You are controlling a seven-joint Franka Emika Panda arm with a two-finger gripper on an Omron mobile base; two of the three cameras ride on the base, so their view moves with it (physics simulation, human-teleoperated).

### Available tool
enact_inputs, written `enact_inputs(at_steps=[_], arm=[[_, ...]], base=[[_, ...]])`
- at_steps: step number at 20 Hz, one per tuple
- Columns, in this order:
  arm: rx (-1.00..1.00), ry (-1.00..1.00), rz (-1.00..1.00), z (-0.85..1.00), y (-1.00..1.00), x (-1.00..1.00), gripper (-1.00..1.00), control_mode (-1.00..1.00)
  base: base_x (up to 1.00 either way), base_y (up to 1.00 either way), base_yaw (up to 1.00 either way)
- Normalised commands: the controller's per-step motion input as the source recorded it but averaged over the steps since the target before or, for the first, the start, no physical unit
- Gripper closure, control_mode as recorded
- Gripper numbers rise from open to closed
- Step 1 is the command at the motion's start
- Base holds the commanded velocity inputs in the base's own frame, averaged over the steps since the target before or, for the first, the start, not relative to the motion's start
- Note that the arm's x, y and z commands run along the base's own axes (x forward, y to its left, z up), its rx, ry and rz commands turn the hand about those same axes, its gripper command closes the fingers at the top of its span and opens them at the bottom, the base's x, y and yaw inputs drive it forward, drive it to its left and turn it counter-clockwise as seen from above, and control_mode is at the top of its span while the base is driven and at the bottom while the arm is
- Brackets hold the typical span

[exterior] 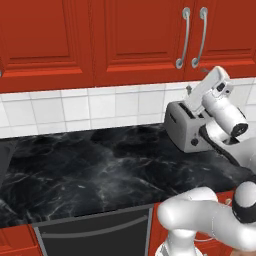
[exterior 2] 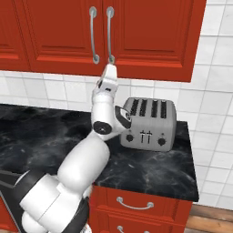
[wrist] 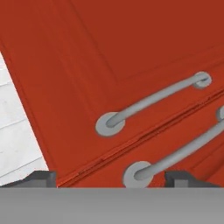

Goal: Pick the onion from the counter and place it in the cabinet. Then close the cabinet.

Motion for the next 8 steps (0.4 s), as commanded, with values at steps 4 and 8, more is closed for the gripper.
enact_inputs(at_steps=[4, 8], arm=[[-0.11, -0.02, 0.05, 0.3, -0.65, -0.91, -1.0, -1.0], [-0.12, 0.0, 0.07, 0.3, -0.61, -0.99, -1.0, -1.0]], base=[[0.0, 0.0, 0.0], [0.0, 0.0, 0.0]])
